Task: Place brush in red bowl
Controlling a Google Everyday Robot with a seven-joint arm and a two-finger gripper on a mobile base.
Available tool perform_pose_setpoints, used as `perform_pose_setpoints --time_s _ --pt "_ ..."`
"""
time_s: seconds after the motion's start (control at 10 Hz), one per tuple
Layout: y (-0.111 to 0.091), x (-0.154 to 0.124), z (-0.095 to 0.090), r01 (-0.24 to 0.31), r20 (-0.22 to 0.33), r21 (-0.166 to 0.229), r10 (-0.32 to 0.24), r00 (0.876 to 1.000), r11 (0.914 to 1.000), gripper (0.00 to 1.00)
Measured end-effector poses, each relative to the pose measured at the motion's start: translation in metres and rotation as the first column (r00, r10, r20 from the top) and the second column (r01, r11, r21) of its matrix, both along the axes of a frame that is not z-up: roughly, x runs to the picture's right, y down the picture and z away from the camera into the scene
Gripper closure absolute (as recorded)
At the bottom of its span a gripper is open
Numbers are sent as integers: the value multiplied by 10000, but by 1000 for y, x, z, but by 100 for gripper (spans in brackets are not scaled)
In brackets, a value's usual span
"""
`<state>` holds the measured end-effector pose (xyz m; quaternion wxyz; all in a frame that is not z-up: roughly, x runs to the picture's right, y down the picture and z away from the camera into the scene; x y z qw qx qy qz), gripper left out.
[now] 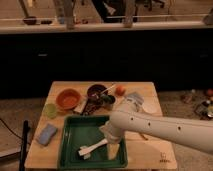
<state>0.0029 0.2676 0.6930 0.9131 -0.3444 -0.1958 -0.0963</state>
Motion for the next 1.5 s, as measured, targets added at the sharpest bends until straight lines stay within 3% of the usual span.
perform_pose_setpoints --time_s 0.4,1.1,1.3,1.5 --pt "21 -7 20 151 220 -39 -151 9996 9999 20" --pt "48 -19 58 808 -384 -13 -808 9960 9967 20" --pt "51 -19 67 775 -444 -178 -782 9959 9968 34" --pt "51 -16 72 678 -443 -336 -692 9966 9971 59"
